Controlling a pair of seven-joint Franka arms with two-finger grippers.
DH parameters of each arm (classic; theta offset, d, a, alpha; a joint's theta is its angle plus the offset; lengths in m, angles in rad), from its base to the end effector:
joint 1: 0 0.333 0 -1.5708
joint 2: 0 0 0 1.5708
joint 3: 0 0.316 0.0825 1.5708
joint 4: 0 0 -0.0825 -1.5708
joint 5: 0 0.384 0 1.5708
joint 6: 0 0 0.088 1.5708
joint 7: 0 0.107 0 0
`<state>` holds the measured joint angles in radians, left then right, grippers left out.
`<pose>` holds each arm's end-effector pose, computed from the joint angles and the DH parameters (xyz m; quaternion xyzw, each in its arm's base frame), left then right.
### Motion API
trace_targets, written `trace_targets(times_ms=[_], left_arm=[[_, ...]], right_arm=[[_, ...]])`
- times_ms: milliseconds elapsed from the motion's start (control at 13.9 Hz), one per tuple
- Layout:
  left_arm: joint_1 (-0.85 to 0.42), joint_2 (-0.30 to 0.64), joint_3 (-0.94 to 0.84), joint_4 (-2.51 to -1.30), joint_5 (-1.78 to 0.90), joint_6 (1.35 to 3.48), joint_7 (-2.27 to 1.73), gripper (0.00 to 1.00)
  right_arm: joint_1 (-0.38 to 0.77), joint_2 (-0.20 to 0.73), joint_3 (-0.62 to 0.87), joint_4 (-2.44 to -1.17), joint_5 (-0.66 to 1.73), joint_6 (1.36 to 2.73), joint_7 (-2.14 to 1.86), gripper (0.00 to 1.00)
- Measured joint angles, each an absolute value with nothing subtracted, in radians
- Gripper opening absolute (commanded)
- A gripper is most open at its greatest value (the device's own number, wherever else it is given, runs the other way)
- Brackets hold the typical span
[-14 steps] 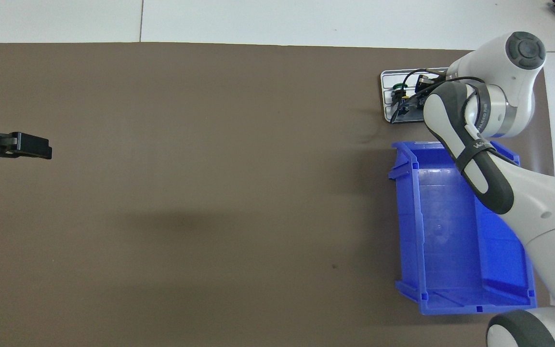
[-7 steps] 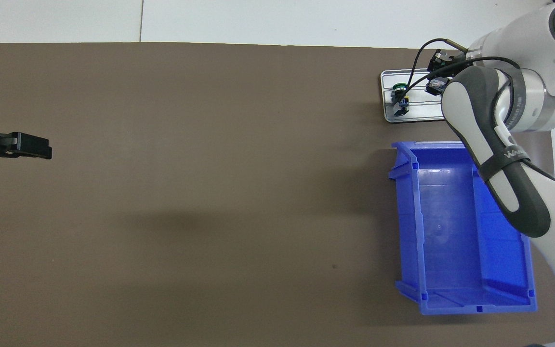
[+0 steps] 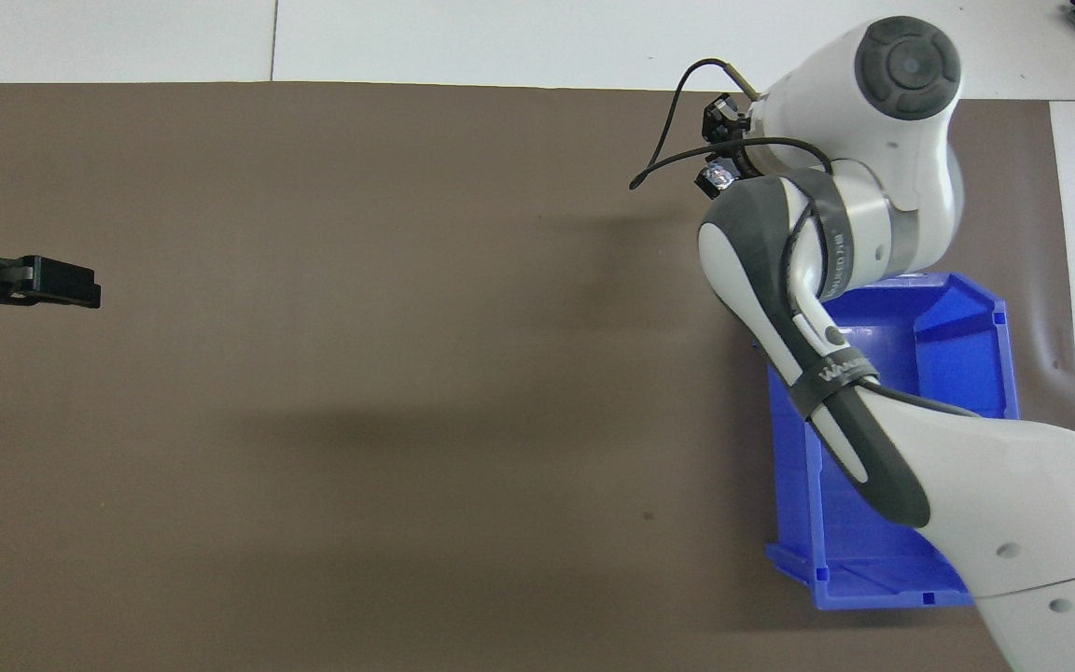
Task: Place and press button with both arms
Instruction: 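Carry the button to the table center and set it down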
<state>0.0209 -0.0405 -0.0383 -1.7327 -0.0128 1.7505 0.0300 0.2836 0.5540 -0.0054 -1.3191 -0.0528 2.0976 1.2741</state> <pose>0.5548 -0.0112 0.5858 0.9993 -0.0227 0.0292 0.0054 0.7093 0.2009 0.4381 -0.8780 0.4646 -0.0978 0.0602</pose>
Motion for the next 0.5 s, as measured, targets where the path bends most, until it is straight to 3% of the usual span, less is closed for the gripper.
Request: trace_targets(times_ms=[502], left_arm=[[0.021,-0.041,-0.038,-1.733,-0.013,1.75,0.03,1.0]], right_arm=[[0.541,0.549,-0.007,-1.322,-0.082,2.095,1.859,0.0]])
